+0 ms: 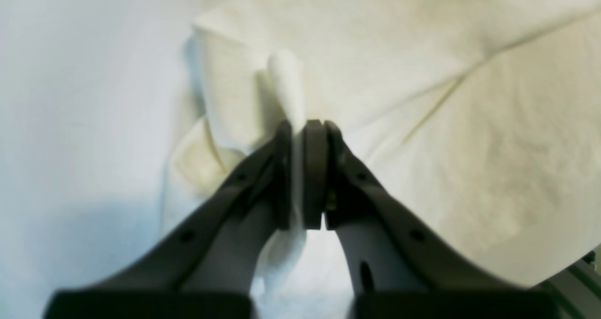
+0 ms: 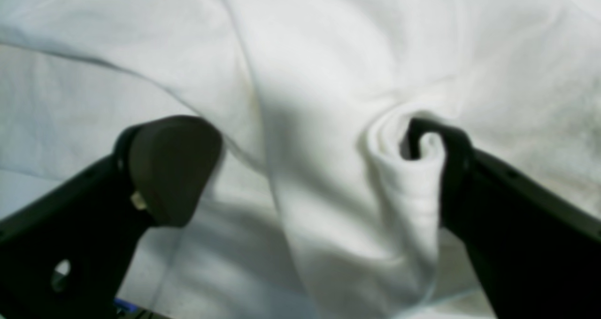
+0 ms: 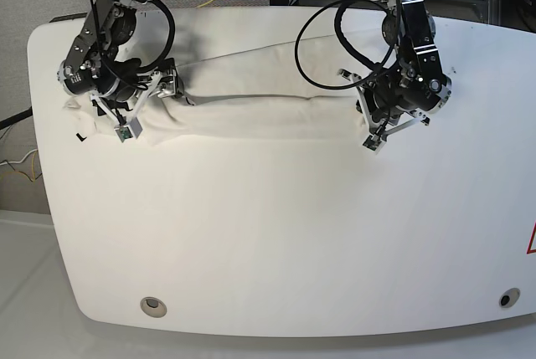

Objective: Fold the T-shirt properly
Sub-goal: 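Close the left gripper on the shirt strip's edge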

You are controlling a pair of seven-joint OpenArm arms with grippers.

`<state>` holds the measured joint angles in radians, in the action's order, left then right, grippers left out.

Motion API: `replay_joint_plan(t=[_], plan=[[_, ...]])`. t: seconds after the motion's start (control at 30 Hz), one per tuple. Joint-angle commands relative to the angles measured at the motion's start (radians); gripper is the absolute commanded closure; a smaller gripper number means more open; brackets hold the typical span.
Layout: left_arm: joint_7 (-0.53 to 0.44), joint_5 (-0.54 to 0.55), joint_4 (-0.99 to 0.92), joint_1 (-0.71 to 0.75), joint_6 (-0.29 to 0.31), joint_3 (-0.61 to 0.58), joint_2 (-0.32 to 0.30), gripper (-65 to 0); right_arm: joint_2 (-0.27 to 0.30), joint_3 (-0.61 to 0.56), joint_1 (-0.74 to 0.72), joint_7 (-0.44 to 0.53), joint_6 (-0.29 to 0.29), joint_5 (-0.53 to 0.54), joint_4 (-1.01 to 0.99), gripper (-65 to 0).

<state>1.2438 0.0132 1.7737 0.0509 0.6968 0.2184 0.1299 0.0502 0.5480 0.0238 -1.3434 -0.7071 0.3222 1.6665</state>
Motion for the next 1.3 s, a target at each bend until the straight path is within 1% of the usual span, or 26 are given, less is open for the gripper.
replay_joint_plan(t=[0.0,0.3,0.4,0.57,0.7,0.97,1.27], plan=[[-0.008,0.006,0.021,0.005,0.001,-0.015,0.001,-3.4,0.007,0.001,-0.015,-0.023,0.009,-0.015,-0.012,-64.4],[-0.009,0.006,0.022,0.043,0.001,-0.069,-0.009,-3.4,0.009,0.001,-0.041,-0.023,0.009,-0.015,-0.067,-64.4],[-0.009,0.006,0.022,0.057,0.001,-0.090,-0.034,-3.4,0.009,0.001,-0.048,-0.023,0.009,-0.016,-0.078,-64.4],[-0.011,0.006,0.022,0.082,0.001,-0.109,-0.057,-3.4,0.009,0.001,-0.048,-0.023,0.009,-0.016,-0.078,-64.4],[-0.012,0.008,0.022,0.094,0.001,-0.109,-0.071,-3.4,0.027,0.001,-0.048,-0.023,0.009,-0.019,-0.078,-64.4],[-0.016,0.009,0.024,0.106,0.001,-0.152,-0.144,-3.4,0.035,0.002,-0.048,-0.021,0.009,-0.059,-0.078,-64.4],[-0.066,0.009,0.024,0.139,0.001,-0.225,-0.230,-3.4,0.037,0.002,-0.048,-0.020,0.009,-0.059,-0.078,-64.4]])
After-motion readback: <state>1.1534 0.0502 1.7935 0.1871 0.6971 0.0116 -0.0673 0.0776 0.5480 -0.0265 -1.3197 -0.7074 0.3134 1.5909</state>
